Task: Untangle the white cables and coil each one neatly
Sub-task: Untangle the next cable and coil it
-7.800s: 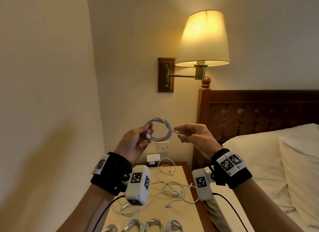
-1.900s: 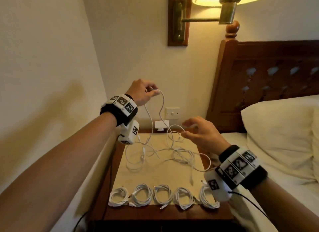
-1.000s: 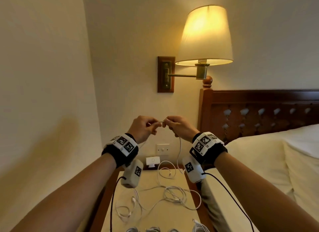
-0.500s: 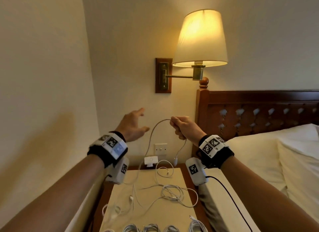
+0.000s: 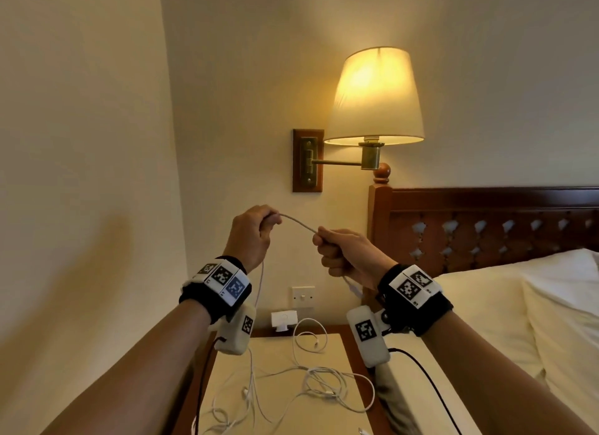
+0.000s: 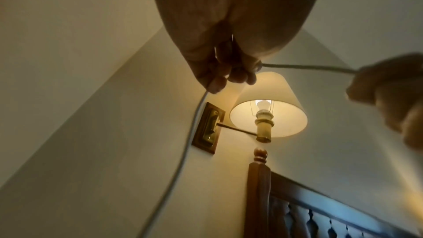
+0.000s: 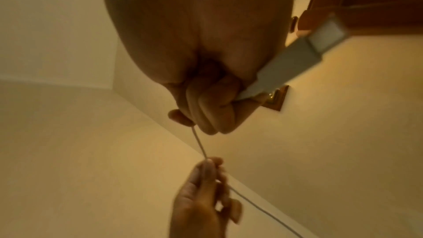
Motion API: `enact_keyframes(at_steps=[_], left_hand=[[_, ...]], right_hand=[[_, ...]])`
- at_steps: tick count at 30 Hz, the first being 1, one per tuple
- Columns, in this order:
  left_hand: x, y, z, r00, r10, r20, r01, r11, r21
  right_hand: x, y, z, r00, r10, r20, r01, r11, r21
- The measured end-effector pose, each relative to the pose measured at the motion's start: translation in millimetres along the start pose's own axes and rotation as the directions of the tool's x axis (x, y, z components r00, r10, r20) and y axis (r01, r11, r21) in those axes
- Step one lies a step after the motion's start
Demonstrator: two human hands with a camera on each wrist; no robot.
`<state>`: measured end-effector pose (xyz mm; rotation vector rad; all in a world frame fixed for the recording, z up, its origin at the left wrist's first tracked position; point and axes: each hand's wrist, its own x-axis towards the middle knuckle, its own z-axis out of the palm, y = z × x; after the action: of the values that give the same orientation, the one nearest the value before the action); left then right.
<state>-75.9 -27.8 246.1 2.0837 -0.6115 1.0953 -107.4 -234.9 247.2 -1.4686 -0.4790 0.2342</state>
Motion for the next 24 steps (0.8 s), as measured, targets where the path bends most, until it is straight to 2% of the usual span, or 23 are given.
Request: enact_keyframes(at_steps=[2, 5, 7, 9, 13, 15, 17, 20, 22, 24], left_hand=[[-5, -3, -2, 0.998, -0.048, 0.029, 0.049, 0.999, -0.024], [-23, -11, 4, 0.978, -0.081, 0.194, 0.091, 0.995, -0.042], [-39, -21, 11, 0.959, -0.141, 0.247, 0.157, 0.987, -0.046], [-57, -33, 19, 0.937, -0.215, 0.274, 0.246, 0.965, -0.085], [-89, -48, 27, 0.863, -0.355, 0.359, 0.439, 0.879, -0.185], [-97, -50, 30, 0.844, -0.365, 0.393, 0.460, 0.869, -0.180], [-94, -44, 29, 0.840, -0.308, 0.446, 0.372, 0.926, -0.061], [-74, -19, 20, 0.815, -0.131, 0.564, 0.114, 0.991, 0.065], [-54, 0, 10, 0.808, 0.010, 0.588, -0.075, 0.993, 0.087], [-33, 16, 1, 0.825, 0.142, 0.547, -0.213, 0.975, 0.068]], right_hand=[[-3, -5, 0, 1.000, -0.018, -0.006, 0.018, 0.994, 0.103], [-4, -16, -1, 0.995, -0.094, -0.009, 0.094, 0.961, 0.259], [-4, -23, -3, 0.985, -0.172, -0.006, 0.164, 0.923, 0.347], [-4, -29, -7, 0.973, -0.231, -0.025, 0.223, 0.900, 0.374], [-7, -38, -21, 0.953, -0.297, -0.060, 0.295, 0.864, 0.407], [-8, -40, -27, 0.946, -0.302, -0.118, 0.324, 0.873, 0.366], [-8, -41, -27, 0.935, -0.305, -0.178, 0.343, 0.907, 0.246], [-1, -38, -22, 0.920, -0.323, -0.221, 0.321, 0.946, -0.045], [4, -33, -18, 0.921, -0.320, -0.221, 0.279, 0.939, -0.201], [7, -28, -15, 0.931, -0.308, -0.195, 0.248, 0.927, -0.282]])
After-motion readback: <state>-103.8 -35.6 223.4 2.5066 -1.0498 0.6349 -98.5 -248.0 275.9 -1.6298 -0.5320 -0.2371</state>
